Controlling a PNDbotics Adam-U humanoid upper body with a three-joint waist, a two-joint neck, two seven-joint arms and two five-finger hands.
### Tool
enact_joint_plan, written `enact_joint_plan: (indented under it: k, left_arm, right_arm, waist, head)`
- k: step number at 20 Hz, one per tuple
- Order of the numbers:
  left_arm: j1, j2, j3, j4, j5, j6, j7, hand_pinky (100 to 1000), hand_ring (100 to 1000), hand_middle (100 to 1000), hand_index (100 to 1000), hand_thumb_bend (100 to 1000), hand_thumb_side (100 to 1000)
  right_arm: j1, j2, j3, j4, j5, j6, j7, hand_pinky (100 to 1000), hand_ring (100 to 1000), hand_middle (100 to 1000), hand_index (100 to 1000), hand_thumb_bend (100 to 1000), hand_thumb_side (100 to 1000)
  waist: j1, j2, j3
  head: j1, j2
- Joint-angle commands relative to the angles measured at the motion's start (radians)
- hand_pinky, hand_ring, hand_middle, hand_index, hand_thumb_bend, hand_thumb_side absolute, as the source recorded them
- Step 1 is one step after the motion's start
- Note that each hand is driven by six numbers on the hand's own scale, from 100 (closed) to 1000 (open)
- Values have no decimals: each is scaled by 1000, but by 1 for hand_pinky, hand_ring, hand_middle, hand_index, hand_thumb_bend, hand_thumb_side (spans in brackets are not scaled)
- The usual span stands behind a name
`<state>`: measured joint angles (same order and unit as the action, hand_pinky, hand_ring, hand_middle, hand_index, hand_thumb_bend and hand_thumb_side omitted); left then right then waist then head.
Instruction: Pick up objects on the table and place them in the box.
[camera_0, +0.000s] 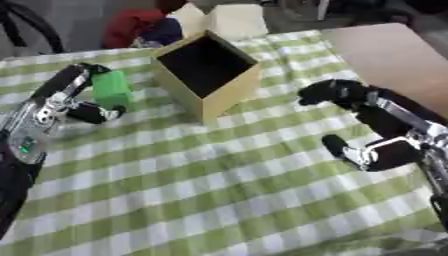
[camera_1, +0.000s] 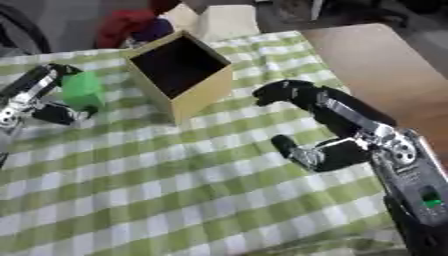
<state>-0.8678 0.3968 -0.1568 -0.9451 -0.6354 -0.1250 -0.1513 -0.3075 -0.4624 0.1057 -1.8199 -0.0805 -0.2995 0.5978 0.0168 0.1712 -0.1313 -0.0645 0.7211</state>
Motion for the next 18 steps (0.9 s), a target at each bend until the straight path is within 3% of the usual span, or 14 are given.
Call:
enact_joint_plan:
  k: [1,8,18]
  left_arm:
    - [-38,16,-7,-40,39,13,5,769,606,456,772,318,139]
    - [-88,-39,-20,-38,62,19,20,773,606,454,768,298,143]
    - [-134,-83,-6,15,33,15,75,785,619,466,773,294,160]
  right_arm:
    - [-8,-13,-3,-8,-6,-3,3,967,861,862,837,169,254]
    - [-19,-12,10,-9,-9,-5,17,967,860,862,836,169,257]
    - [-66,-1,53,-12,-25,-6,66,967,861,861,837,167,274]
  waist:
    - [-1,-19,-5]
    - [3,-14,-33]
    - [14,1,-109]
  head:
    - [-1,2]
    - [17,-7]
    - [50,-38]
